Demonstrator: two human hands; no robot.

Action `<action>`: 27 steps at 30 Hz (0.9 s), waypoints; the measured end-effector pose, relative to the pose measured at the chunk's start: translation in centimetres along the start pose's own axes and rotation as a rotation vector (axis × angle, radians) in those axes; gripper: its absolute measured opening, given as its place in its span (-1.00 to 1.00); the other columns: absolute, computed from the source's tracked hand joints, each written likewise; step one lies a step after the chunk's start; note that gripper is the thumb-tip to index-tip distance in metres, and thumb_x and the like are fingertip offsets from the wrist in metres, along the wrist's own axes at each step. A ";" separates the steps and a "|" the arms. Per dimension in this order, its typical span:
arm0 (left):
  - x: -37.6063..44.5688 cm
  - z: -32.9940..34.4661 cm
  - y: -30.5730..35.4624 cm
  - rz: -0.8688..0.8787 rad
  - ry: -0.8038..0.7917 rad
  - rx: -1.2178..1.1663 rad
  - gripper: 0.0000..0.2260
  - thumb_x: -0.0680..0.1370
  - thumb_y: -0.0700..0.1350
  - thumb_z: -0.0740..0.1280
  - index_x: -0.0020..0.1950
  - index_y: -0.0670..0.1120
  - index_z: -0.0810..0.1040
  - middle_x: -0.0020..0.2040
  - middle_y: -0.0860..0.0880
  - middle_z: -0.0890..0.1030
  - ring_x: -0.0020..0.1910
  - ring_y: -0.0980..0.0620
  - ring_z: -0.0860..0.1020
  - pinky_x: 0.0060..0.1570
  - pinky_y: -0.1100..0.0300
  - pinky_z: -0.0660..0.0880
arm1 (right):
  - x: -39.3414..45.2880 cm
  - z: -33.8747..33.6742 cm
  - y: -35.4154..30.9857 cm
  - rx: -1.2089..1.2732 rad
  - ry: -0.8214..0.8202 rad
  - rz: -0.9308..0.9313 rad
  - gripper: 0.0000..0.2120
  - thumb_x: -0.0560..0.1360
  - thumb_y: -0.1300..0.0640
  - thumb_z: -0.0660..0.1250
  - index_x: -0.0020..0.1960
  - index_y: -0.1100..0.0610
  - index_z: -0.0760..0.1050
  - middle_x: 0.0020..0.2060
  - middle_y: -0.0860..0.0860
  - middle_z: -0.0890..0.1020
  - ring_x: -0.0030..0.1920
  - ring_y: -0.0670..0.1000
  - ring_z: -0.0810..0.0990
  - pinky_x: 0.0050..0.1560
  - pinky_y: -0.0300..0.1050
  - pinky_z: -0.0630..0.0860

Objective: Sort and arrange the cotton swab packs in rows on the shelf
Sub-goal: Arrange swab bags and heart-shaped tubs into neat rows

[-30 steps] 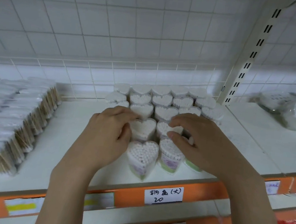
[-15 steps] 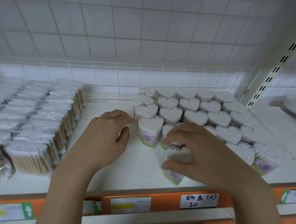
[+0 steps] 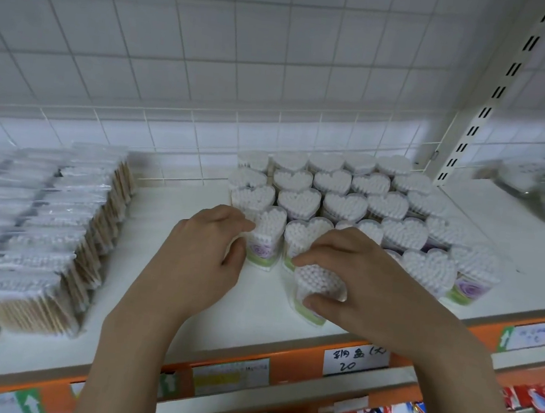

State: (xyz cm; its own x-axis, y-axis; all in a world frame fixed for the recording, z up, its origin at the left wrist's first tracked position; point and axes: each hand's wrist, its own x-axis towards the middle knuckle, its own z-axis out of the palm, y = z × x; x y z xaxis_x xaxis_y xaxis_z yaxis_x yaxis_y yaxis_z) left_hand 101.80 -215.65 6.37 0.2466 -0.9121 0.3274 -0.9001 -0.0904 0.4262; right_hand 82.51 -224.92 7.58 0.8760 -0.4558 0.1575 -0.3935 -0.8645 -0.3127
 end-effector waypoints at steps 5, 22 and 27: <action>0.1 0.2 -0.3 0.016 0.012 0.034 -0.76 0.49 -0.26 0.31 0.13 -0.12 0.60 0.14 -0.04 0.56 0.09 -0.06 0.54 0.05 0.12 0.46 | 0.1 -0.2 -0.1 0.023 0.008 -0.006 -0.59 0.38 -0.09 0.41 0.21 -0.07 0.50 0.06 -0.16 0.41 0.12 -0.14 0.30 0.13 -0.48 0.14; 1.0 2.9 -0.2 -0.080 0.095 -0.041 -0.59 0.38 -0.09 0.48 0.19 -0.11 0.53 0.13 -0.05 0.42 -0.07 -0.04 0.50 -0.10 0.29 0.31 | 5.9 -2.0 1.1 -0.045 0.048 -0.057 -0.74 0.58 0.14 0.14 0.18 0.11 0.53 0.10 -0.01 0.54 0.13 -0.02 0.43 0.12 -0.20 0.30; 0.7 2.7 -0.4 -0.085 0.096 -0.033 -0.56 0.38 -0.01 0.48 0.21 -0.08 0.52 0.13 -0.02 0.42 -0.12 0.02 0.47 -0.12 0.33 0.30 | 10.4 -2.7 1.1 -0.112 0.023 -0.114 -0.74 0.56 0.16 0.16 0.18 0.12 0.52 0.13 0.02 0.53 0.14 0.01 0.45 0.15 -0.10 0.37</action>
State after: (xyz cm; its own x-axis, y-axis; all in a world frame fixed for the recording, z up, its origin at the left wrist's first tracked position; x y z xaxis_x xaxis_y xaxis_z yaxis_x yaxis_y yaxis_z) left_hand 101.36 -217.30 4.11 0.3557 -0.8594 0.3672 -0.8628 -0.1509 0.4824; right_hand 90.39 -231.18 11.41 0.9105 -0.3574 0.2079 -0.3221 -0.9284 -0.1851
